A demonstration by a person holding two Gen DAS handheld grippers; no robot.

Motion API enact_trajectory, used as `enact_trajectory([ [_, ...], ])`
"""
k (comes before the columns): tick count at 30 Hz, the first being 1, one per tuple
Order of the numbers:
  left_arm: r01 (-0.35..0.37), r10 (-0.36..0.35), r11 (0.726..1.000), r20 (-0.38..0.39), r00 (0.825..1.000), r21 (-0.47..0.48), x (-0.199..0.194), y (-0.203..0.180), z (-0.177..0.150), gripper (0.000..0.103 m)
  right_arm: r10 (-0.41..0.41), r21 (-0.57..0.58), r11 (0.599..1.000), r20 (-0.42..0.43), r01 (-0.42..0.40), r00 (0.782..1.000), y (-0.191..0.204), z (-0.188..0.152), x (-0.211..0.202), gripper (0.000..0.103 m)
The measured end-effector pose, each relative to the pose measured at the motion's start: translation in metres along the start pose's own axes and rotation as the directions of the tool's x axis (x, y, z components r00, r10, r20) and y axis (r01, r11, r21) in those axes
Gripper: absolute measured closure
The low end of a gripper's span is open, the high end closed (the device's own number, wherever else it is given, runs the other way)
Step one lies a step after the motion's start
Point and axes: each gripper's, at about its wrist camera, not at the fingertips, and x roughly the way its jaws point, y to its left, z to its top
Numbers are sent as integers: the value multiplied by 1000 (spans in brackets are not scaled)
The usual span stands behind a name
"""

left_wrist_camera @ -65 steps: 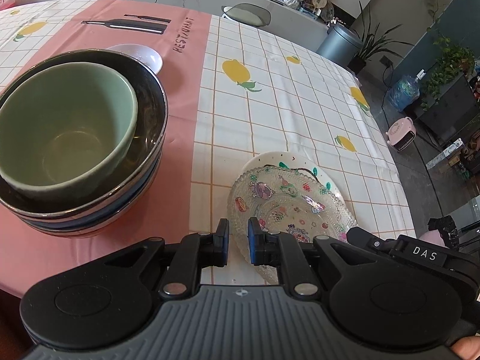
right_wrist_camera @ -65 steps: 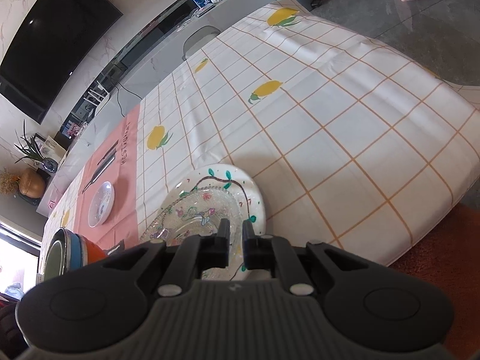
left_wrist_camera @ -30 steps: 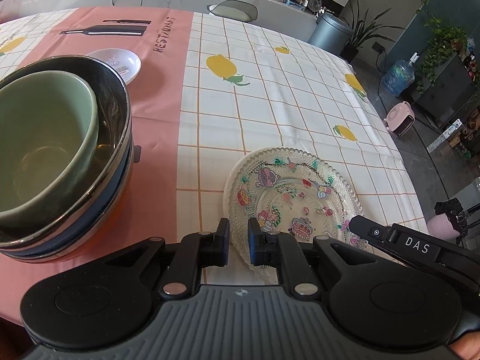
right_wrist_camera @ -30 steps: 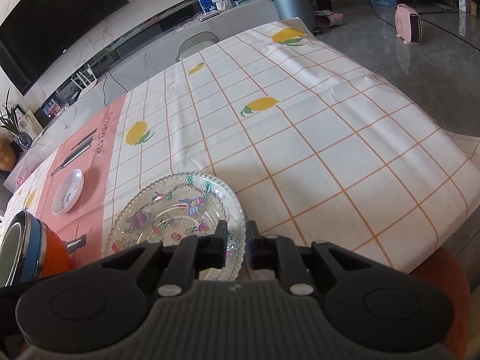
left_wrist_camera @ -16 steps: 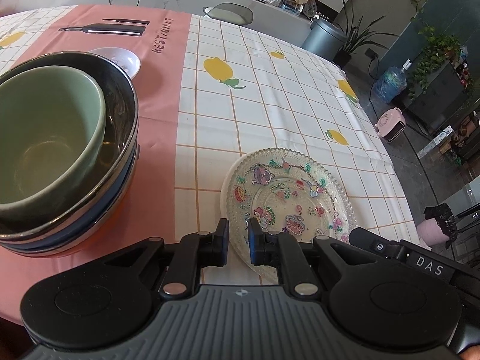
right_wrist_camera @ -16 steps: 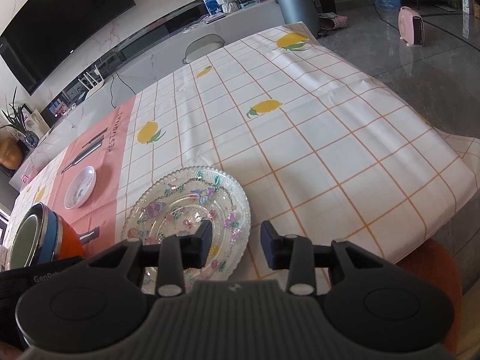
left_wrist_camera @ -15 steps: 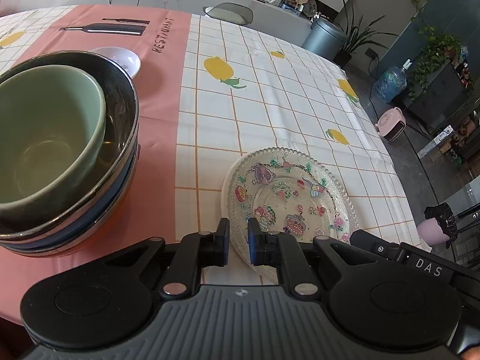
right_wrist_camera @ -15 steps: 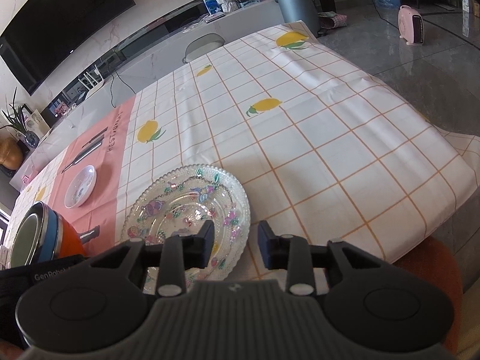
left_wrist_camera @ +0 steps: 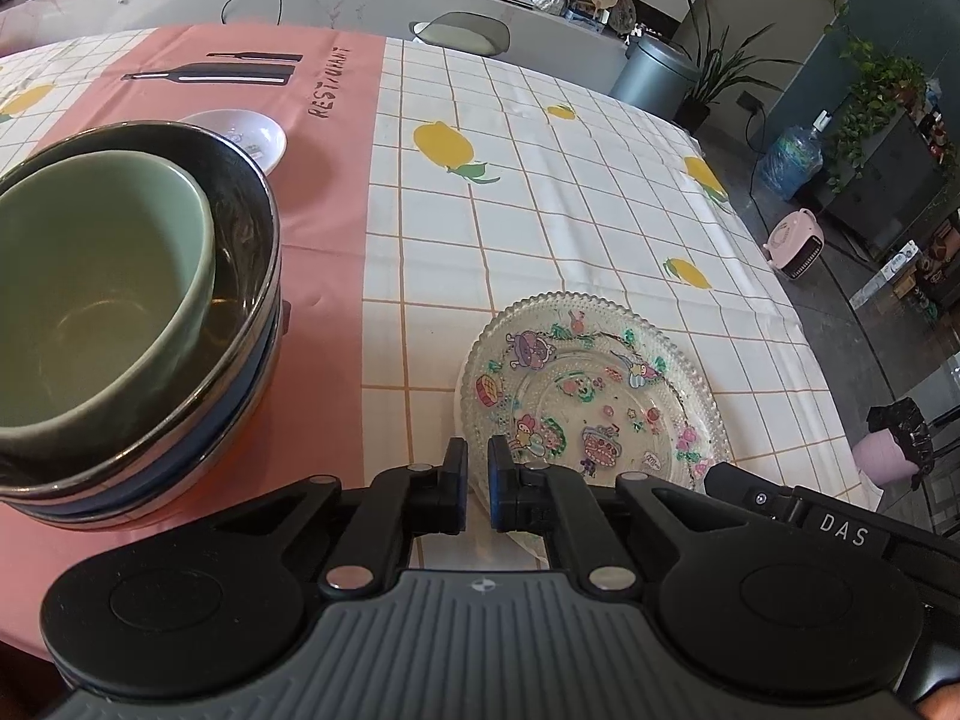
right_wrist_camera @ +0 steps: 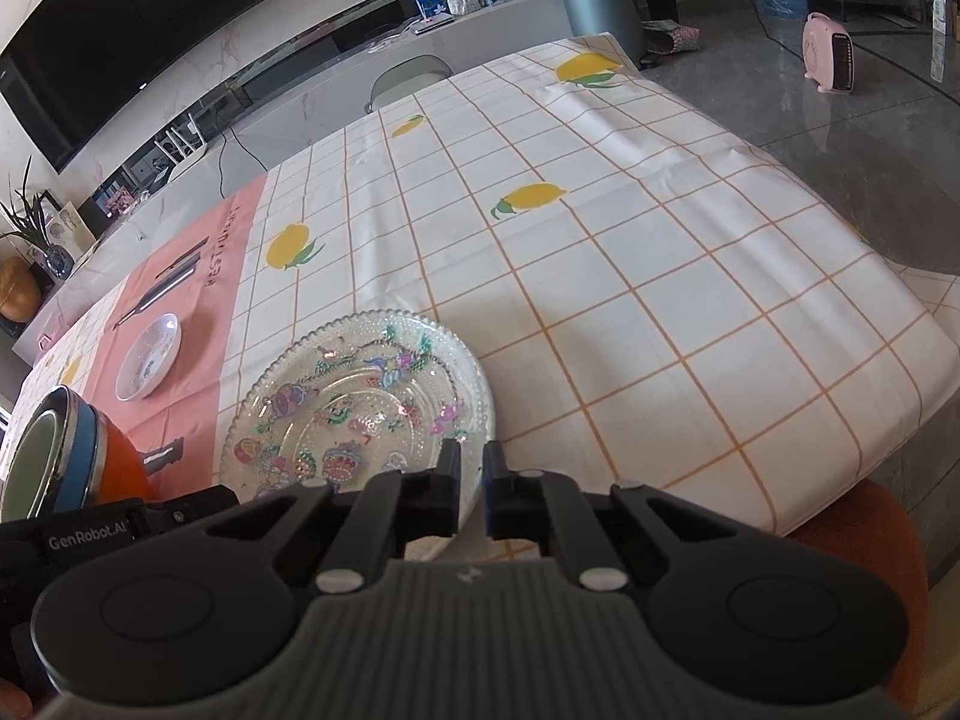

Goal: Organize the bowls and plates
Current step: 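Open both tools to release the glass plate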

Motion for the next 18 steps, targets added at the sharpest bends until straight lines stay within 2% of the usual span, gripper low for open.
enact_trajectory([
  [3,10,-10,1000,12,1000,11,-4,-1,1,94,0,12,1000,7,0,1000,-1,0,-2,93],
  [6,24,-24,999,14,1000,28,-8,-3,4,84,6,21,1000,35,-6,999,-2,4,-11,91],
  [8,27,-28,998,22,999,52,-13,-6,8,83,8,23,1000,51,-9,999,-2,8,-17,82],
  [9,30,-32,997,30,999,66,-16,-8,10,82,6,24,1000,56,-8,998,-2,9,-19,73],
  [10,39,-42,996,39,998,86,-21,-10,12,79,4,25,1000,59,-6,998,0,12,-21,71],
  [15,105,-115,984,63,991,146,-45,-19,27,72,40,11,999,54,-41,998,11,21,-23,70],
  [18,104,-115,982,61,992,160,-57,-19,38,72,66,-9,998,50,-66,997,24,27,-21,69],
])
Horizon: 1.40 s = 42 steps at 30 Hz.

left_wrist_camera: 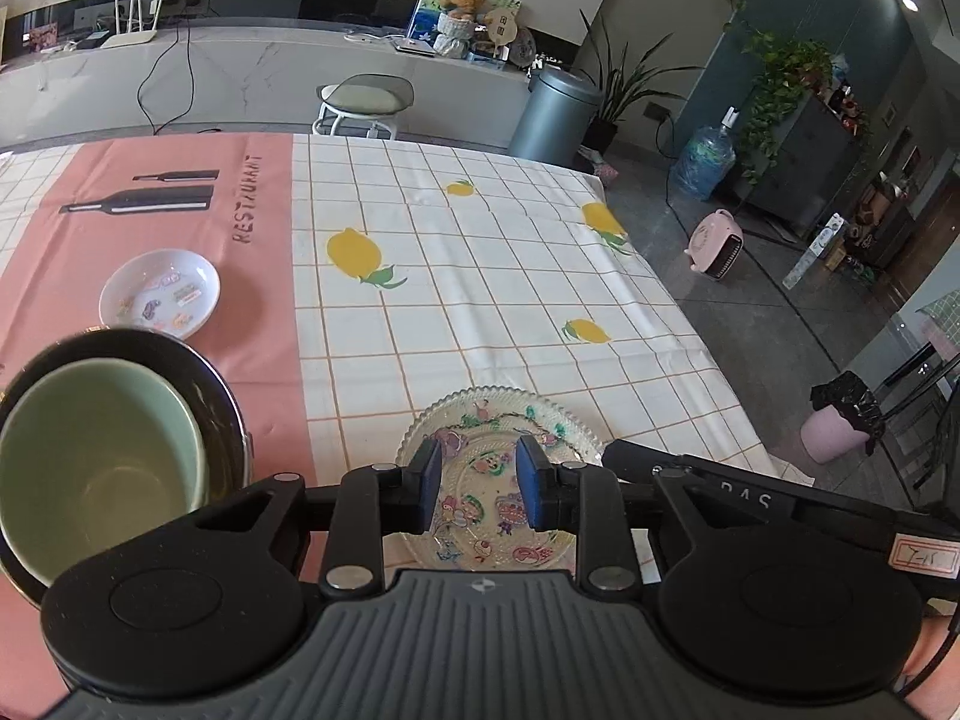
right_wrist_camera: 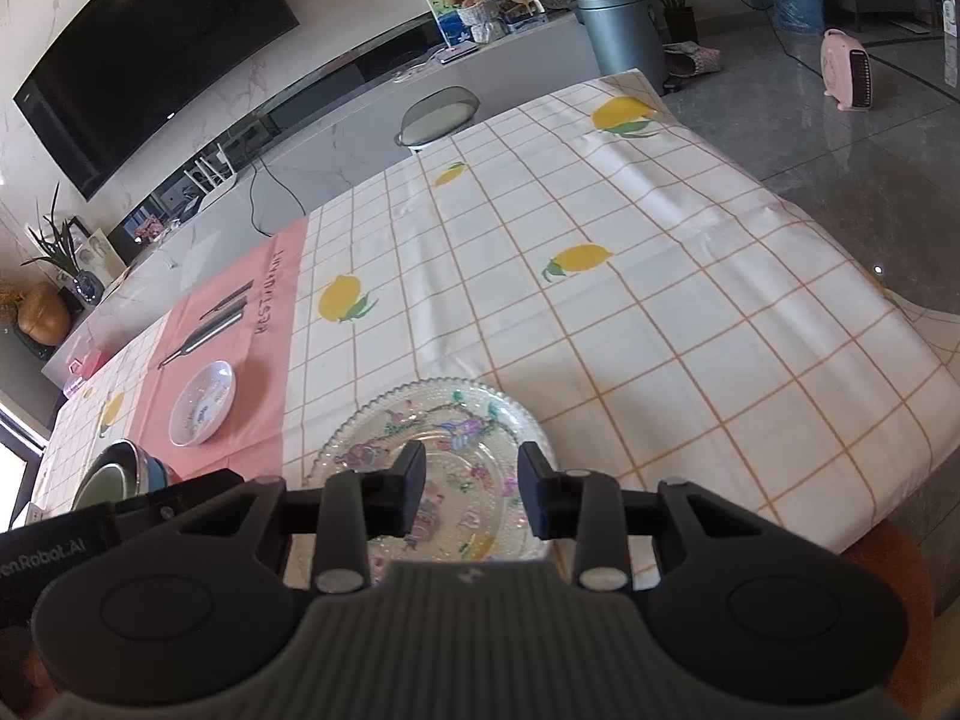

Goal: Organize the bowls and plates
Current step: 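Open both tools to release the glass plate, then move both open tools to the small white plate with sticker prints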

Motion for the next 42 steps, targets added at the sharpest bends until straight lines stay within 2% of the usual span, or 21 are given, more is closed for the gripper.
enact_trajectory([
  [2,-25,25,1000,-11,1000,17,-6,2,9,72,22,-20,1000,1,-22,1000,11,6,2,66],
  [8,-11,12,998,-27,1000,63,-25,22,32,69,104,-100,990,6,-103,995,51,23,7,58],
  [14,-111,111,993,14,994,-30,-36,68,54,68,167,-184,969,-15,-167,986,91,35,20,48],
  [18,-161,165,985,62,984,-70,-42,96,69,68,184,-189,963,-59,-192,981,109,41,38,45],
  [22,-113,124,986,94,988,-119,-41,126,81,68,181,-197,961,-89,-196,979,126,49,57,41],
  [25,-113,132,979,104,986,-171,-34,148,84,68,168,-194,963,-114,-188,979,138,55,73,41],
  [31,-124,141,968,62,988,-219,-9,184,81,67,128,-198,967,-159,-159,979,159,63,105,41],
  [34,-92,109,966,57,992,-242,2,199,79,60,115,-222,962,-186,-156,976,172,64,122,41],
  [42,-106,110,944,-4,994,-312,31,228,73,60,74,-244,959,-282,-146,957,193,68,171,43],
])
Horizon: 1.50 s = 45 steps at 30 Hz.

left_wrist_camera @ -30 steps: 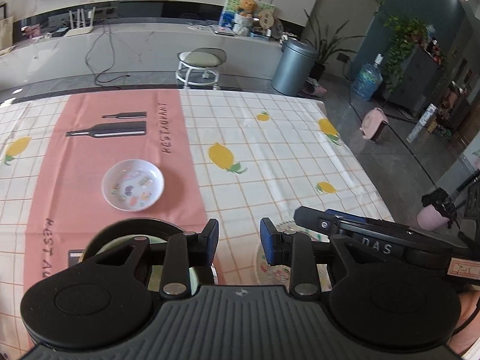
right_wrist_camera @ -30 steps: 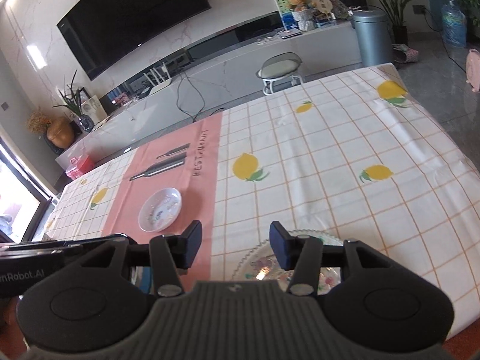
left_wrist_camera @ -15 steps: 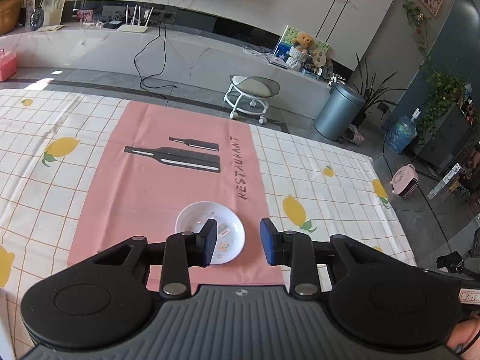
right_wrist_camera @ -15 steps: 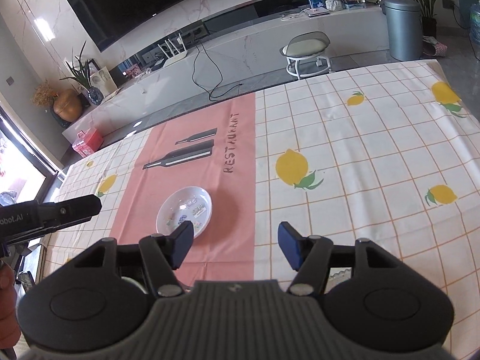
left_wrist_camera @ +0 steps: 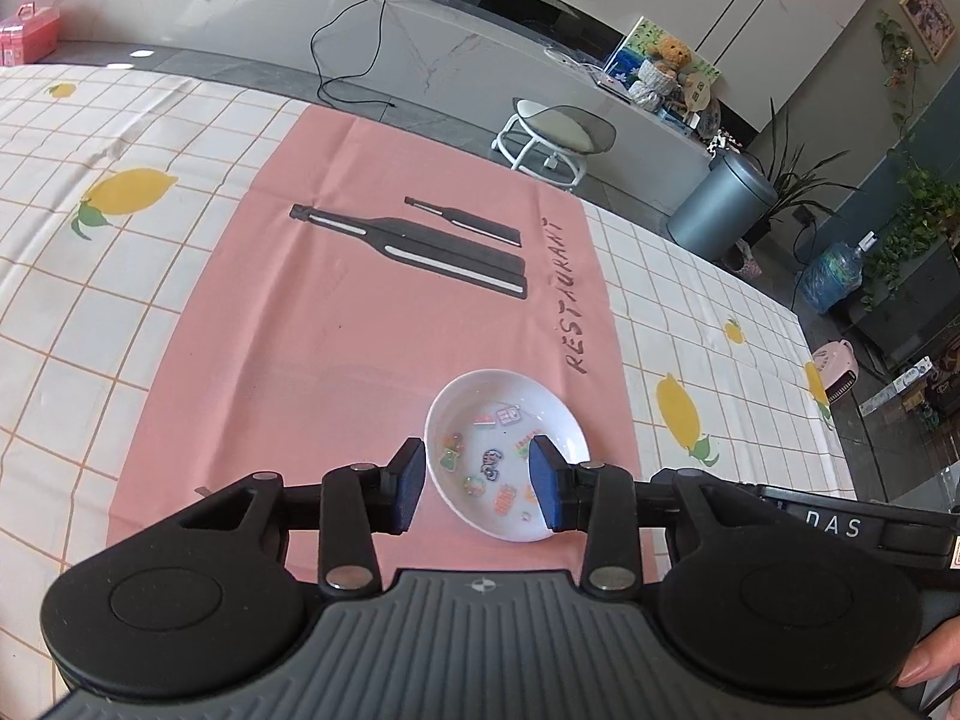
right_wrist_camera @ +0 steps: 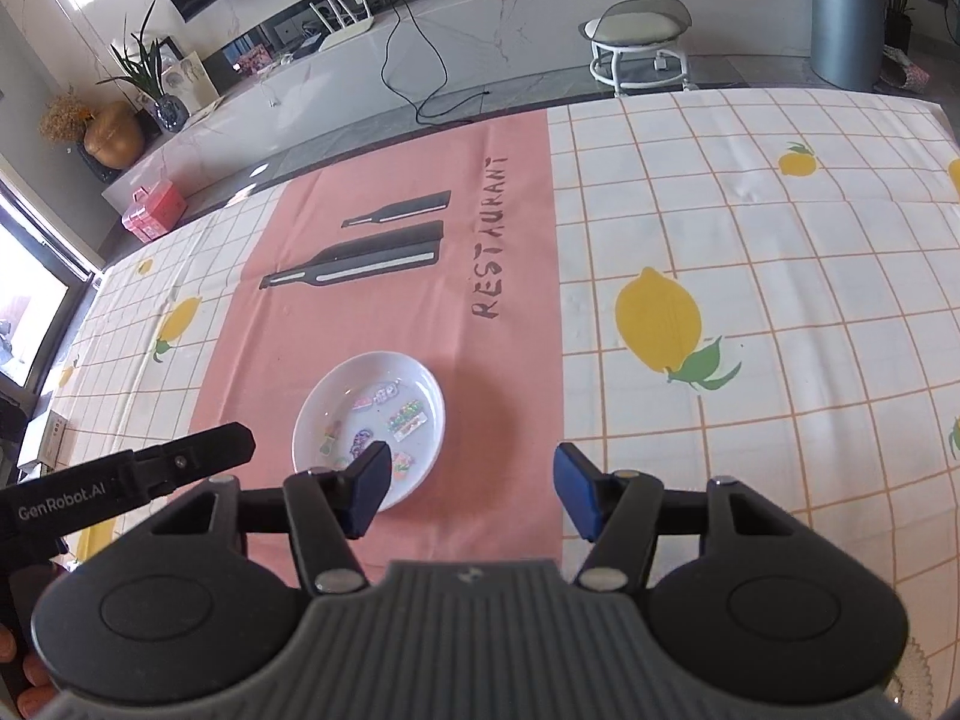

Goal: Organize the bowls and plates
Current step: 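Move both open tools to the small white plate with sticker prints, then close both tools on the small white plate rim and lift it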

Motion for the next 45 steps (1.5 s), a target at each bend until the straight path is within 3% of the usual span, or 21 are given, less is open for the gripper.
enact_trajectory([
  [9,-30,27,998,-54,998,-55,31,22,3,62,15,34,999,-75,-13,997,0,11,36,53],
  [12,-30,26,998,-69,997,-58,37,23,4,68,28,49,999,-81,-24,996,1,11,45,60],
  [18,-15,9,997,-84,996,-77,46,24,6,80,49,66,997,-100,-42,994,5,11,59,64],
  [22,-1,-5,998,-105,994,-61,50,23,6,95,50,51,998,-107,-45,993,8,11,62,90],
  [25,-11,3,997,-108,994,-74,49,23,7,100,55,69,996,-107,-48,993,4,11,64,100],
  [37,28,-30,991,-13,999,-129,-1,6,12,101,108,92,990,-17,-106,994,10,9,17,101],
  [45,93,-90,993,43,995,-72,-38,-41,0,100,140,182,972,75,-152,987,-14,-10,-40,101],
])
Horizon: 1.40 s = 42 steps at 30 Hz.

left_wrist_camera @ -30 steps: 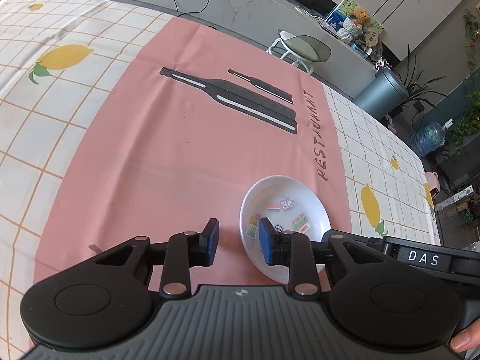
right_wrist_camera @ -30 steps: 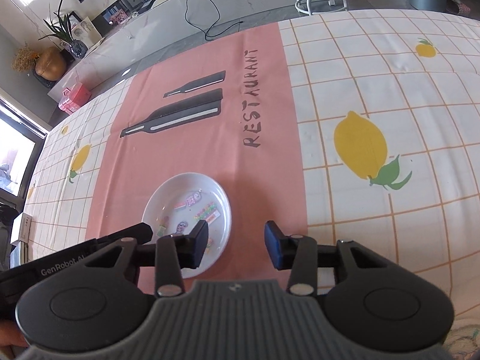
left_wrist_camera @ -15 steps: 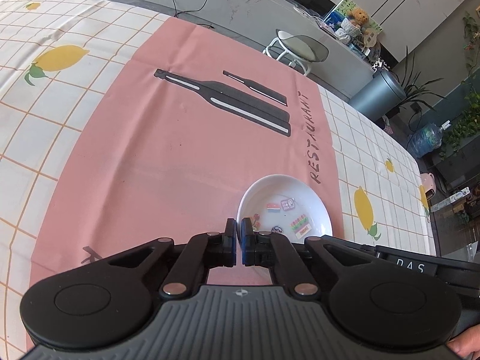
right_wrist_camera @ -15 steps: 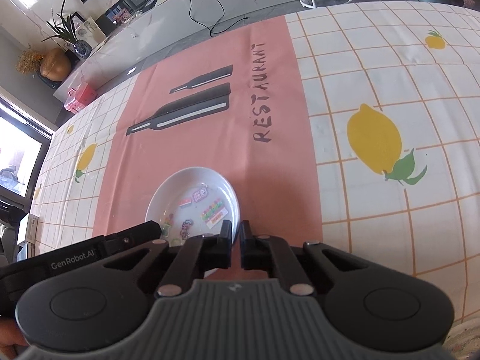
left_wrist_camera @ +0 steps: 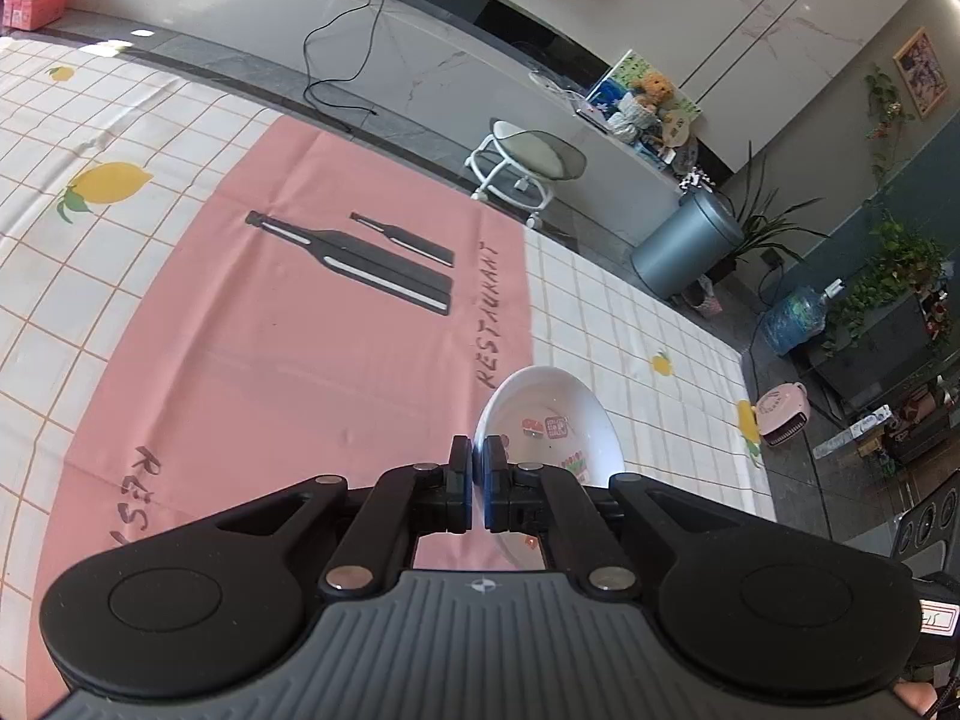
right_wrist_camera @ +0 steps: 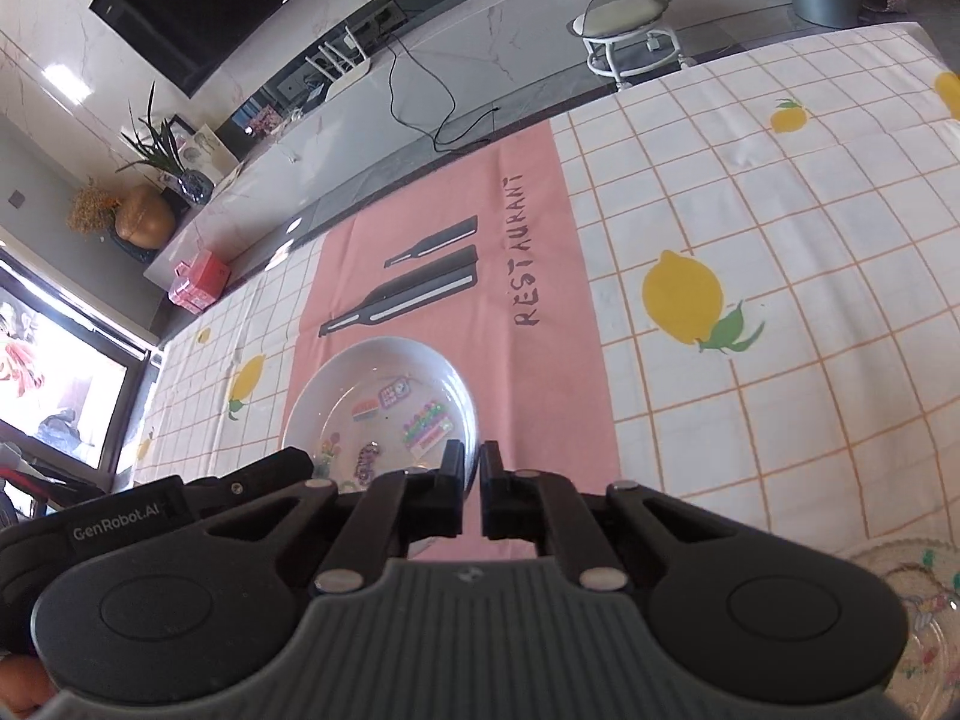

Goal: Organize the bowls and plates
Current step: 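Close both tools on the small white plate rim and lift it, then carry the sticker plate with both tools and lower it onto the glass plate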

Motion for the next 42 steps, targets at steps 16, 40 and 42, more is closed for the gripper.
enact_trajectory([
  [16,107,-95,979,-73,993,171,-2,-103,-77,99,-29,160,987,139,6,990,-86,-49,-118,101],
  [40,13,62,944,-217,974,331,54,-127,-168,98,-243,171,959,86,226,966,-151,-112,-121,101],
  [42,7,70,941,-216,974,339,58,-128,-170,98,-253,181,955,83,235,964,-153,-112,-120,101],
])
